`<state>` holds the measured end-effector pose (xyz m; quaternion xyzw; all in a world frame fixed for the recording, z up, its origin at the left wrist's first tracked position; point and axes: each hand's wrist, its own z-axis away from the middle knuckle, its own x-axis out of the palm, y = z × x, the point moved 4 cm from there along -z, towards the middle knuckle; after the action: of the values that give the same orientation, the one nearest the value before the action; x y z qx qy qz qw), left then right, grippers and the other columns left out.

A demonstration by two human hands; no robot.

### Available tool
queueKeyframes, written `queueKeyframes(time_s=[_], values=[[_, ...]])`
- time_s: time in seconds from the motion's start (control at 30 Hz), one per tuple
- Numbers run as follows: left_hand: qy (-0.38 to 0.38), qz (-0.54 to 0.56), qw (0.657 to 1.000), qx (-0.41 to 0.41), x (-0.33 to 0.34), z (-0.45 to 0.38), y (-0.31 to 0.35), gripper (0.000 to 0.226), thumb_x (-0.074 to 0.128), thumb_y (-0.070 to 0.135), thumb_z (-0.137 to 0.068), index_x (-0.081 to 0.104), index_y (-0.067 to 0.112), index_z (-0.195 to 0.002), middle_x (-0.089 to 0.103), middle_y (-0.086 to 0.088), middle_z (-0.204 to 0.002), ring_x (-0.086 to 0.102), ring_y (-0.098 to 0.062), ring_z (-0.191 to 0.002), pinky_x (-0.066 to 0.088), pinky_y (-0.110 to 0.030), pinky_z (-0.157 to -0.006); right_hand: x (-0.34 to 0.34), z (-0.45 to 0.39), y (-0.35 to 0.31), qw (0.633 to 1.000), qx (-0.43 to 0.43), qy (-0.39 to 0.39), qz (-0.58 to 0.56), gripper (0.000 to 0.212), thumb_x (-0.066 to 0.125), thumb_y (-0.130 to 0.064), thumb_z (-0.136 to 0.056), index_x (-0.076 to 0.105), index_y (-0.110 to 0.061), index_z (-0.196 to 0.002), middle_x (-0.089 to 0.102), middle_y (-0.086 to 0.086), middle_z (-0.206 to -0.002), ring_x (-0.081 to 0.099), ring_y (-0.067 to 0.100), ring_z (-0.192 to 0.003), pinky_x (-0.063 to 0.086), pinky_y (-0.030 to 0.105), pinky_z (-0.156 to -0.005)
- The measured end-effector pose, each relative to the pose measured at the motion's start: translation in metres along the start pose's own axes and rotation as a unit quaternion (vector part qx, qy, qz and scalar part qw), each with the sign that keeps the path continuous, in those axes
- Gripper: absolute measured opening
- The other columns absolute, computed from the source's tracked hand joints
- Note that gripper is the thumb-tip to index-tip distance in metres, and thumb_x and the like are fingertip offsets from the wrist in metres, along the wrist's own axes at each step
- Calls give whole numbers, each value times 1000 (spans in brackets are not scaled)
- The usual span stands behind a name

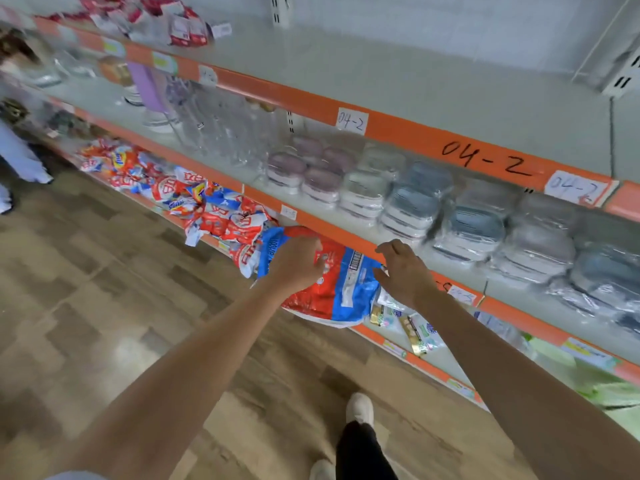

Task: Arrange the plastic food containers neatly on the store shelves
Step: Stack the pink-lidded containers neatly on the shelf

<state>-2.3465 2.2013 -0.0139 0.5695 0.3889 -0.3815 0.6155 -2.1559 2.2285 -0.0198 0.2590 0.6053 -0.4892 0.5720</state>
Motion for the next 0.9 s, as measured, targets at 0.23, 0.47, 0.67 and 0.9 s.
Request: queueKeyframes(time_s=[0.23,0.47,0.67,0.9], values=[[-44,-20,999,8,-9,-80,-79,33,53,18,-92,55,7,-122,56,-10,-122,51,-23,-115,39,-30,-91,34,-117,-45,1000,-6,-13,-26,44,49,-24,-95,39,-9,-135,41,9,-132,38,26,-124,37,39,-100],[-42,-36,998,20,-31,-196,-157,34,53,17,-91,54,6,-123,53,-11,-123,48,-26,-117,39,-34,-94,51,-262,-76,998,15,26,-52,46,54,-23,-92,42,-5,-133,43,13,-133,39,30,-124,35,37,-99],[-64,-56,995,61,-16,-274,-204,51,57,23,-90,42,4,-135,44,-11,-137,43,-25,-125,35,-32,-100,73,-349,-72,998,52,8,-24,62,58,-30,-90,30,-7,-141,25,12,-147,25,30,-135,29,38,-107],[-72,-110,978,160,26,-365,-239,90,66,51,-81,21,12,-148,16,-2,-154,15,-20,-142,23,-38,-114,112,-390,-44,993,91,41,67,57,64,-34,-84,36,-21,-133,22,12,-147,19,30,-138,25,42,-110]])
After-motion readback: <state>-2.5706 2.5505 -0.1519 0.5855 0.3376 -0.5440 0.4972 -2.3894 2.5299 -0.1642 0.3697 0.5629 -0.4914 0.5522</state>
